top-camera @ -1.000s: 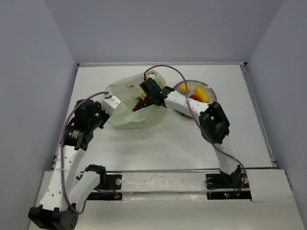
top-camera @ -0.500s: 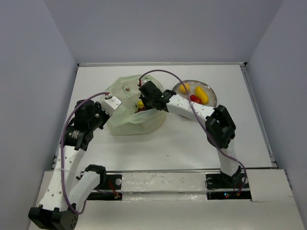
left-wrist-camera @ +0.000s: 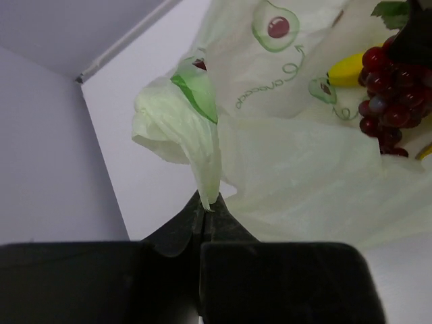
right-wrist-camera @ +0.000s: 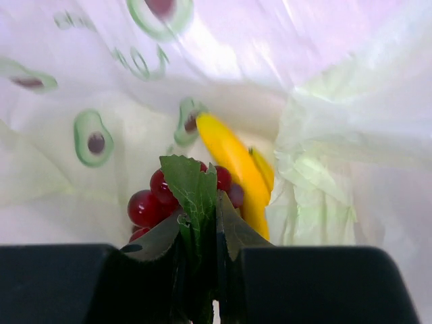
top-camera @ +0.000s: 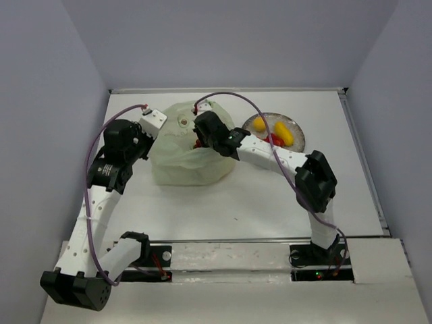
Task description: Take the fake fruits out of the plastic bag
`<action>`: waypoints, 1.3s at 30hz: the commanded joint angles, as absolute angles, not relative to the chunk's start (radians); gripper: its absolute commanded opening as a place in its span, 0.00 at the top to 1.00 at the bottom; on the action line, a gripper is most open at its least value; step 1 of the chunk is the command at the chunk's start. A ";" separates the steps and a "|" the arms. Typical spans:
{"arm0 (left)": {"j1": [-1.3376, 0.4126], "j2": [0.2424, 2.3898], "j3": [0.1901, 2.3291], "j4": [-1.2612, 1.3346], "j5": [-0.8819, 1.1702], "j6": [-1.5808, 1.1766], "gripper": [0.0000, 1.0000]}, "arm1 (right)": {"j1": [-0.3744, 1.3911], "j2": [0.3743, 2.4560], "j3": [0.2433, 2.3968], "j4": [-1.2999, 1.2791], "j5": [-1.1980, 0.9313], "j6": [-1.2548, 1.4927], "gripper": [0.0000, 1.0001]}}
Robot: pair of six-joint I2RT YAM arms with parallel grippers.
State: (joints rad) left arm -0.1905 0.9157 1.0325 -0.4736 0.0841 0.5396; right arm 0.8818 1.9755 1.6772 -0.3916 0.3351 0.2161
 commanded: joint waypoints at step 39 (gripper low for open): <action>-0.198 0.870 0.974 -0.480 -0.036 0.482 1.00 | 0.847 1.847 2.230 -0.295 0.229 0.215 0.99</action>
State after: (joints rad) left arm -0.1951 0.8612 0.9260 -0.5220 0.0479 0.5175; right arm 0.9058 1.8709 2.0804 -0.3420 0.2424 0.2035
